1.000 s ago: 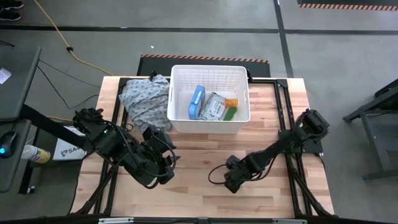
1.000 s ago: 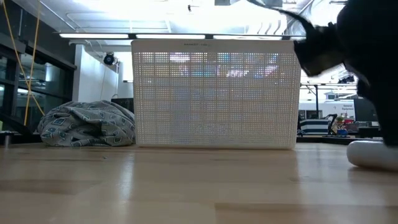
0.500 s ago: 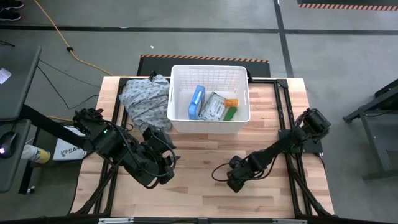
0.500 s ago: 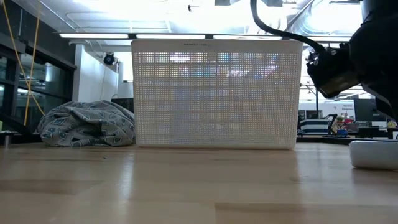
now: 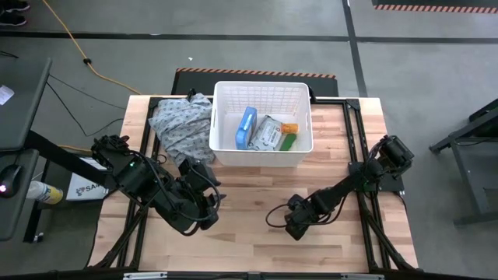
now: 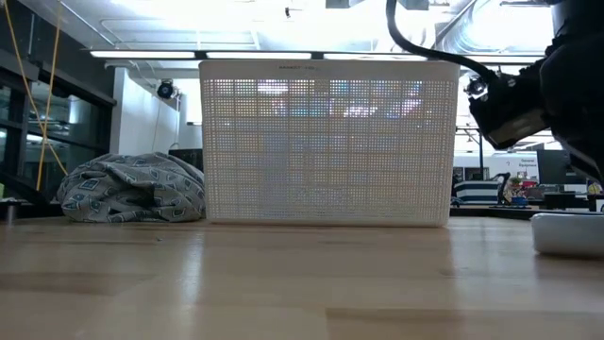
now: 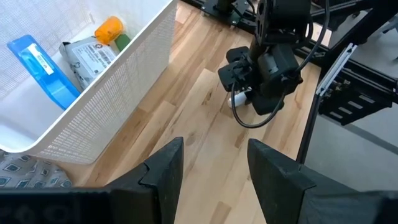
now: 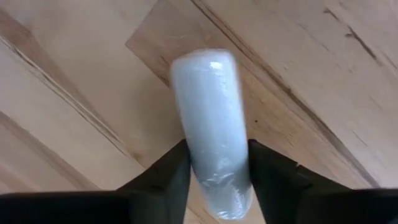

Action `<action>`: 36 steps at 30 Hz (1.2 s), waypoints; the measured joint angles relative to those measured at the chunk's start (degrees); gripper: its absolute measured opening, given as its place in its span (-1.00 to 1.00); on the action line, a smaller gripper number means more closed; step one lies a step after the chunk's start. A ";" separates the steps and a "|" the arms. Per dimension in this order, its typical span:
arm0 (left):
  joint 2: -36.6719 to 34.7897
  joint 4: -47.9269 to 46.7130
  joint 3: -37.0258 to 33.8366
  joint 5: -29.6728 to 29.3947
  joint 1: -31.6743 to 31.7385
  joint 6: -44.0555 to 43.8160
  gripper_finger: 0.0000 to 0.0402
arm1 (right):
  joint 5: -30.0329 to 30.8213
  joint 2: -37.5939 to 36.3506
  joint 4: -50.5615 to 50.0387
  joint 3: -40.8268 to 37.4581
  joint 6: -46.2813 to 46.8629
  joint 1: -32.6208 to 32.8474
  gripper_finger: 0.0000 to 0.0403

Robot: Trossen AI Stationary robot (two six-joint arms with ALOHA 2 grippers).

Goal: Pick & place medical supplies in basket/bin
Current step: Put the white gauze into the white bin

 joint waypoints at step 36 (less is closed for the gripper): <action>0.00 0.99 0.00 -0.44 0.00 0.15 0.05 | 16.40 -30.64 3.93 -0.09 -6.50 -2.15 -0.73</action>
